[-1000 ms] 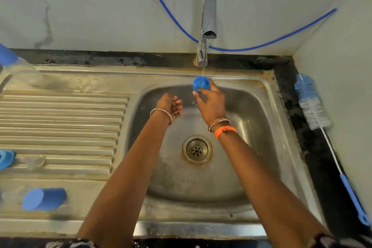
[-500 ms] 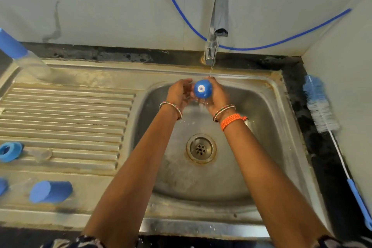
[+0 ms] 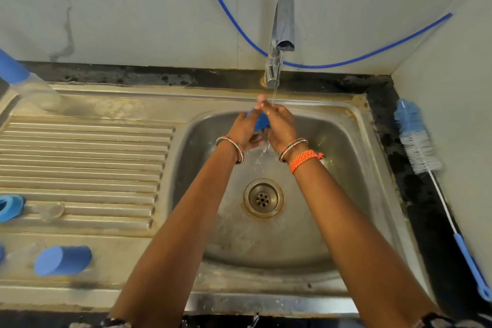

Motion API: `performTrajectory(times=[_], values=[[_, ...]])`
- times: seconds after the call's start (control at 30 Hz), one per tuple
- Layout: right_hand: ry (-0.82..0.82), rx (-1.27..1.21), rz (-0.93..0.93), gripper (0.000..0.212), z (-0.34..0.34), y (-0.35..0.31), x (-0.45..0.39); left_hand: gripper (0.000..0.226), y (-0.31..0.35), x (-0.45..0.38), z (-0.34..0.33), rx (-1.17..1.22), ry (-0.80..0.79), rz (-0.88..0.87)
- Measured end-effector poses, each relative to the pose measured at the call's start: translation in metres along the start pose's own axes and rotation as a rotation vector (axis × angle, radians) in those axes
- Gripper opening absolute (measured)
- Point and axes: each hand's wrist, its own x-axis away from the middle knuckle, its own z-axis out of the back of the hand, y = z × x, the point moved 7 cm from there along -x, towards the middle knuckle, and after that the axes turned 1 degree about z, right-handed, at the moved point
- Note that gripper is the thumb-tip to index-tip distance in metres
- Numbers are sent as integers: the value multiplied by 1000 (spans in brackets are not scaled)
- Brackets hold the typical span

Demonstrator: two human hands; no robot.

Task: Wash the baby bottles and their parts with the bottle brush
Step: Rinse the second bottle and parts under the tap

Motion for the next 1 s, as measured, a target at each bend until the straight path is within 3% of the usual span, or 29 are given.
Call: performTrajectory(times=[0.07, 0.17, 0.27, 0.33, 0.5, 0.63, 0.73, 0.8, 0.9, 1.0], values=[[-52, 129, 93, 35, 1, 1, 1, 45, -4, 0, -3, 79, -88, 2], [80, 266, 356, 37, 15, -19, 6, 66, -17, -5, -4, 85, -154, 67], [74, 635, 594, 53, 14, -22, 7, 60, -22, -11, 7, 148, -1, 86], [-11, 811, 562, 67, 9, -5, 7, 45, -21, -11, 17, 101, 107, 72], [149, 630, 708, 59, 5, -17, 13, 35, -19, -19, 33, 99, 111, -5], [38, 800, 525, 62, -6, 0, 1, 32, -17, -15, 31, 119, 110, -38], [247, 603, 676, 38, -7, -32, 13, 34, -13, -12, 30, 116, 82, -70], [313, 316, 497, 16, -1, -36, 10, 36, -5, -5, 28, 122, 62, -99], [150, -249, -121, 21, -3, 3, 6, 39, 8, 6, 21, 61, -10, -219], [88, -230, -250, 28, -2, 17, 23, 33, 13, 17, 12, -158, -79, -352]])
